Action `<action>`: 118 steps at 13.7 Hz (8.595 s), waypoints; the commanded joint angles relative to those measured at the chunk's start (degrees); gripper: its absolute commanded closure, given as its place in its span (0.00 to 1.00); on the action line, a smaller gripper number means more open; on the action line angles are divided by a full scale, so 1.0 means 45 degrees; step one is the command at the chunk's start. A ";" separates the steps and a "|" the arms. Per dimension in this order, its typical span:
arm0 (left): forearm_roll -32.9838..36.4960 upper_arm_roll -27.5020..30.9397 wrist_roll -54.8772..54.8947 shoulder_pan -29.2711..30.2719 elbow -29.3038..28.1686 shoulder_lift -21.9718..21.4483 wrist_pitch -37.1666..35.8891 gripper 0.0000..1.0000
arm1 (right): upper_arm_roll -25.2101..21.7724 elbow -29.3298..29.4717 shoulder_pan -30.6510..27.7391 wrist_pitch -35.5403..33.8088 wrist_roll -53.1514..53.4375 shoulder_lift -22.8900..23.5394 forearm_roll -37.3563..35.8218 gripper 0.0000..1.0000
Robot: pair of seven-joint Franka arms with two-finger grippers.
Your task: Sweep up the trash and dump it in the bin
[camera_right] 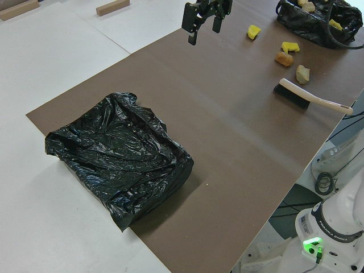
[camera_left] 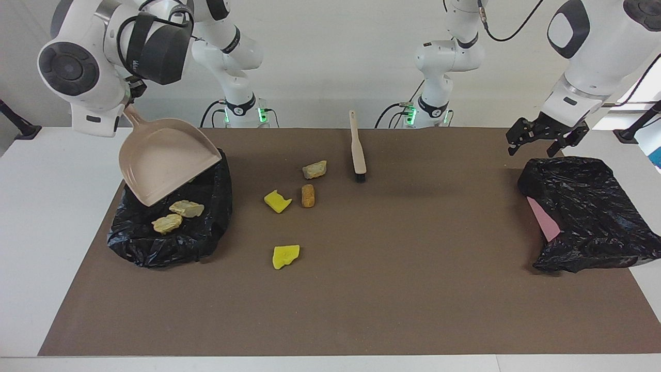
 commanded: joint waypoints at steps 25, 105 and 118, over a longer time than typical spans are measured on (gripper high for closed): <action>-0.0147 0.0118 0.0127 -0.0150 -0.0694 -0.0466 0.0375 0.00 | 0.0114 -0.0643 0.8289 1.1657 2.0553 0.4222 0.6534 1.00; -0.0753 0.0294 0.3412 -0.3942 -0.4051 0.1567 0.5844 1.00 | 0.0173 -1.5859 1.0460 1.8452 3.0908 -0.4353 0.9640 1.00; -0.0733 0.0275 1.5456 -0.3389 -0.7080 -0.0407 0.7075 1.00 | 0.0173 -1.2950 0.8427 1.8828 2.4835 -0.2203 0.9640 1.00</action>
